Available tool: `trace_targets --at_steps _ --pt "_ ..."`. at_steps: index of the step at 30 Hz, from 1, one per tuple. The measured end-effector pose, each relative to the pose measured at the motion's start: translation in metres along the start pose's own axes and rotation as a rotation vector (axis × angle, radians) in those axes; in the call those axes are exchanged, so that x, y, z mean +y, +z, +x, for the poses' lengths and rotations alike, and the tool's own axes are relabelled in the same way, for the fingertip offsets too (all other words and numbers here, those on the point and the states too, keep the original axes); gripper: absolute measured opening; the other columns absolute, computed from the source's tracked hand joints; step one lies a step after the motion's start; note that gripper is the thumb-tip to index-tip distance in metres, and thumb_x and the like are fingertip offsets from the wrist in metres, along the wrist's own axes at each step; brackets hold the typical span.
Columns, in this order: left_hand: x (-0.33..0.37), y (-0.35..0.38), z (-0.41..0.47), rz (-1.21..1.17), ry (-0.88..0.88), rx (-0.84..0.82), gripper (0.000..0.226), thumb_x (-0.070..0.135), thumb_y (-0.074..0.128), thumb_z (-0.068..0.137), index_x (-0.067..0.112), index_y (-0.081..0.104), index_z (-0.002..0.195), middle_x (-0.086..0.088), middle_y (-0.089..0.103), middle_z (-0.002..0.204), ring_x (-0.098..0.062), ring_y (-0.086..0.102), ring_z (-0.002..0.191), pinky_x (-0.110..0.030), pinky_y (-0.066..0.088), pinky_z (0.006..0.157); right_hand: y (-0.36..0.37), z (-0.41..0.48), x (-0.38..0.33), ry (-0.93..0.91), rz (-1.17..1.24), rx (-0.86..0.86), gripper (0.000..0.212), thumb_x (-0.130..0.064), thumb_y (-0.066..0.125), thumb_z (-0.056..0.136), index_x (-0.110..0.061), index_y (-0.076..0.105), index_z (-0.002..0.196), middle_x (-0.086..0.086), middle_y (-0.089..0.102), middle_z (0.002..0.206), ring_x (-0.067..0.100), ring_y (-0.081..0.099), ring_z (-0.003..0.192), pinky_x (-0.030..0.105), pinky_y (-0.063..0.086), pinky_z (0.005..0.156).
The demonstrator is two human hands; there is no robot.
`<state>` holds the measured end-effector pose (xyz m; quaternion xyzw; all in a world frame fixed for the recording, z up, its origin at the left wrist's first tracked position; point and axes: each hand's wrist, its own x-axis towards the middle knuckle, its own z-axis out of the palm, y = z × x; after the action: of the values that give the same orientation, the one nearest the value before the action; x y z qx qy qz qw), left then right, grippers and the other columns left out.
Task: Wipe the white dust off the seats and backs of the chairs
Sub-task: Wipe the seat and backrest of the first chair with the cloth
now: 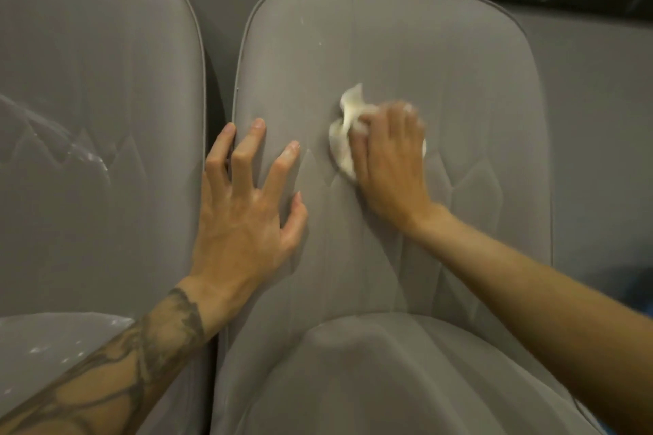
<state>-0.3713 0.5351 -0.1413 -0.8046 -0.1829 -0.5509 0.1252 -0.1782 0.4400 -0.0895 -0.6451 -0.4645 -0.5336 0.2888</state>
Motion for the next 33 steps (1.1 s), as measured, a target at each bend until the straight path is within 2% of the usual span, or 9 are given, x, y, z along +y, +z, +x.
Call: trace_targets --at_steps 6,13,16,20,22,26,28,31,33 --pt "0.0 -0.002 0.001 0.003 -0.006 -0.019 0.055 0.034 0.06 0.095 0.017 0.052 0.147 -0.019 0.03 0.157 -0.048 0.027 0.147 -0.054 0.031 0.121 -0.011 -0.124 0.011 -0.673 0.068 -0.407 0.034 -0.027 0.03 0.109 -0.012 0.061 0.112 0.011 0.06 0.106 0.032 0.052 0.092 0.043 0.041 0.081" --pt "-0.002 0.003 0.0 -0.006 -0.012 -0.024 0.058 0.038 0.059 0.095 0.02 0.048 0.149 -0.018 0.029 0.159 -0.047 0.024 0.148 -0.055 0.031 0.12 0.002 -0.052 0.006 -0.029 0.096 -0.045 0.017 -0.025 0.043 0.105 -0.011 0.052 0.108 0.009 0.045 0.107 0.032 0.044 0.099 0.042 0.034 0.093" --pt "-0.002 0.002 -0.001 0.002 -0.002 -0.011 0.056 0.036 0.059 0.095 0.018 0.051 0.148 -0.019 0.03 0.158 -0.048 0.026 0.147 -0.056 0.032 0.119 0.001 -0.109 -0.005 -0.289 0.145 -0.209 0.019 -0.025 0.042 0.106 -0.01 0.053 0.111 0.013 0.05 0.104 0.035 0.051 0.094 0.047 0.039 0.087" --pt "0.0 0.0 0.0 0.001 -0.005 -0.016 0.055 0.033 0.06 0.095 0.017 0.053 0.147 -0.018 0.029 0.158 -0.048 0.027 0.147 -0.057 0.033 0.118 -0.009 -0.147 0.005 -0.686 0.037 -0.393 0.028 -0.028 0.041 0.107 -0.014 0.064 0.114 0.008 0.064 0.106 0.03 0.059 0.09 0.039 0.041 0.084" --pt "-0.001 0.001 0.0 -0.001 -0.002 -0.011 0.055 0.034 0.06 0.095 0.017 0.053 0.146 -0.018 0.03 0.157 -0.049 0.027 0.147 -0.058 0.033 0.117 -0.005 -0.119 0.009 -0.571 0.068 -0.333 0.026 -0.027 0.039 0.107 -0.012 0.059 0.114 0.012 0.061 0.107 0.032 0.053 0.094 0.044 0.04 0.084" --pt "-0.001 0.001 -0.001 0.004 -0.005 -0.014 0.055 0.036 0.058 0.096 0.018 0.051 0.147 -0.019 0.03 0.158 -0.047 0.026 0.148 -0.056 0.031 0.12 0.0 -0.064 0.006 -0.044 0.101 -0.076 0.015 -0.023 0.047 0.103 -0.011 0.053 0.11 0.01 0.047 0.109 0.031 0.044 0.099 0.042 0.035 0.092" --pt "-0.001 0.001 -0.001 0.0 -0.003 -0.015 0.055 0.036 0.058 0.096 0.018 0.051 0.148 -0.018 0.029 0.158 -0.047 0.025 0.148 -0.055 0.031 0.12 0.002 -0.083 -0.004 -0.122 0.123 -0.122 0.017 -0.025 0.044 0.105 -0.011 0.051 0.113 0.011 0.047 0.108 0.033 0.046 0.098 0.044 0.036 0.091" --pt "-0.001 0.001 -0.001 -0.006 -0.01 -0.012 0.055 0.034 0.059 0.096 0.019 0.052 0.147 -0.017 0.028 0.159 -0.046 0.025 0.148 -0.054 0.031 0.12 -0.004 -0.135 -0.008 -0.547 0.109 -0.345 0.026 -0.03 0.039 0.108 -0.011 0.056 0.116 0.012 0.06 0.104 0.034 0.055 0.09 0.044 0.039 0.084" --pt "0.0 0.0 0.0 -0.018 -0.013 -0.005 0.054 0.032 0.06 0.095 0.018 0.053 0.147 -0.017 0.029 0.158 -0.047 0.026 0.148 -0.055 0.031 0.12 -0.006 -0.128 0.0 -0.578 0.089 -0.361 0.028 -0.029 0.039 0.107 -0.011 0.058 0.116 0.012 0.061 0.103 0.032 0.054 0.09 0.043 0.039 0.083"
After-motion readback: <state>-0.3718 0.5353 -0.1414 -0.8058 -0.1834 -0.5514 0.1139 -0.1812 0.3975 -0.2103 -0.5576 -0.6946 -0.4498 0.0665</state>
